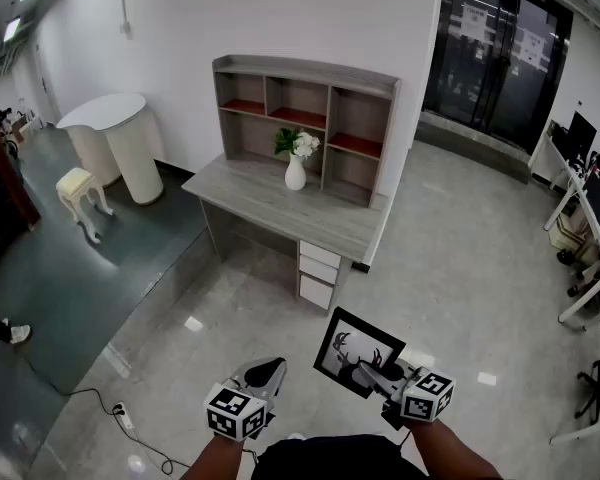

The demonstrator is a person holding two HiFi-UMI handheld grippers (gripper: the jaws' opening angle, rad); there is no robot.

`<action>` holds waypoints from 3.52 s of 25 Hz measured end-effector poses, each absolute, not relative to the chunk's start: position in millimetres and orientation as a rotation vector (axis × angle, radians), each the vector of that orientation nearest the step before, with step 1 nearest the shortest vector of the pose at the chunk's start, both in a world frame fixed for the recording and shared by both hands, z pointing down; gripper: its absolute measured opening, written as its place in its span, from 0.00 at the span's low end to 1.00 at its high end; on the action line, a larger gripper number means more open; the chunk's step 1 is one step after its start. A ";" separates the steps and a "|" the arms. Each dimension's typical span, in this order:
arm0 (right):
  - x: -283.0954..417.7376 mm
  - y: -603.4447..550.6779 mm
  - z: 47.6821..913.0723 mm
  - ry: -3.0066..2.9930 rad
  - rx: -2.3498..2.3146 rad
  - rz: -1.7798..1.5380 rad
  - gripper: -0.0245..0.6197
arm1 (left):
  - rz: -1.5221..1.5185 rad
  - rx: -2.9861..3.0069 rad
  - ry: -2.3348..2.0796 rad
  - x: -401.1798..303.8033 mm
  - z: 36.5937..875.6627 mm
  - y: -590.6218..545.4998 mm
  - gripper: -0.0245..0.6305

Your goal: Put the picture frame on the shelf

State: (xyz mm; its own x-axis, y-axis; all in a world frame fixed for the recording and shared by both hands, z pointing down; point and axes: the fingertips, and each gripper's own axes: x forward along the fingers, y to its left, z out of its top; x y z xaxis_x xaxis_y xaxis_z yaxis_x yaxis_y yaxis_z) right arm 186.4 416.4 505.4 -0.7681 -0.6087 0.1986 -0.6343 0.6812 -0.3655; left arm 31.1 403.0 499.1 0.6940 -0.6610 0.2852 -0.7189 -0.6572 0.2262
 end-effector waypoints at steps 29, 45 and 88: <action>150.7 425.3 517.3 -2.840 0.984 0.824 0.07 | 0.219 2.552 -1.088 -1.9 508.2 421.8 0.05; 109.3 393.6 530.7 -2.826 0.890 0.875 0.07 | 0.211 2.455 -1.204 -49.7 522.8 411.6 0.05; 30.1 60.4 551.2 -2.851 0.908 0.978 0.07 | 0.302 2.443 -1.249 -133.2 526.2 85.2 0.05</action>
